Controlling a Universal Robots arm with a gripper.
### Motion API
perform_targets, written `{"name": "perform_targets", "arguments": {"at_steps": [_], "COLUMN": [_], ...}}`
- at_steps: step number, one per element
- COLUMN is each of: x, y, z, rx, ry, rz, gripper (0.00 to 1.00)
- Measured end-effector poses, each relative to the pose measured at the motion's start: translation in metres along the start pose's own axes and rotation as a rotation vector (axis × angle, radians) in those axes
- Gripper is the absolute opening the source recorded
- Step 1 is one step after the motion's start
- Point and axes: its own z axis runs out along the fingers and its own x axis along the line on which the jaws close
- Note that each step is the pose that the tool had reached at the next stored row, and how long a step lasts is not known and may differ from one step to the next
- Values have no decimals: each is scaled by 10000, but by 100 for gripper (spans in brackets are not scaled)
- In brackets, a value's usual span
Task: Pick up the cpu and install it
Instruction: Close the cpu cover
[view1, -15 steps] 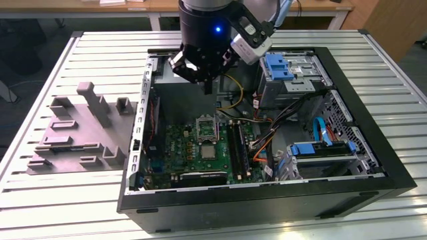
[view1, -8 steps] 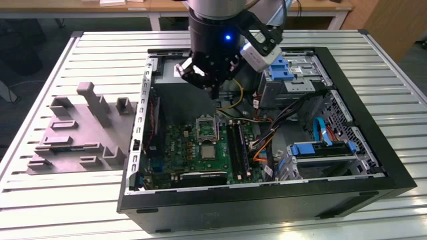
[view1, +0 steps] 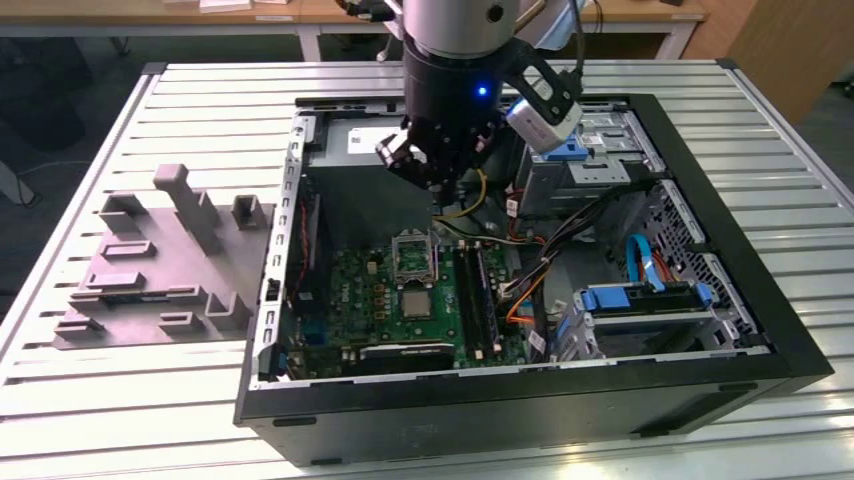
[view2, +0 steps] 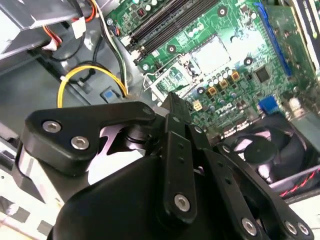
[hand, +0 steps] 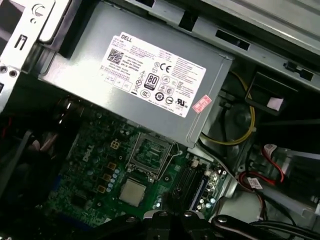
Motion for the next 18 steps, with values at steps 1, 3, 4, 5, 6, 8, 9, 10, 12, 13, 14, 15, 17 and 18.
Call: {"name": "perform_targets", "arguments": {"at_steps": [1,3,4,5,6,8,9,10,12,13,14,15,17,18], "x": [1,1,0,-3,-8,-28,-29,-29,-32,-34,-37,-39,-43,-48], "y": [-1,-2,-2,-5,-7,-16,-16,-17,-22,-23,-24,-25,-29,-32], "z": [15,36,42,45,48,60,68,72,83,85,85,86,110,126], "rx": [-4,-9,-13,-32,-83,-204,-210,-209,-278,-412,-586,-744,-800,-791], "ry": [8,20,24,19,-4,-63,-68,-66,-98,-167,-255,-334,-362,-351], "rz": [-181,-484,-572,-646,-694,-732,-731,-729,-732,-734,-736,-740,-760,-796], "gripper": [11,11,11,11,11,11,11,11,11,11,11,11,11,11]}}
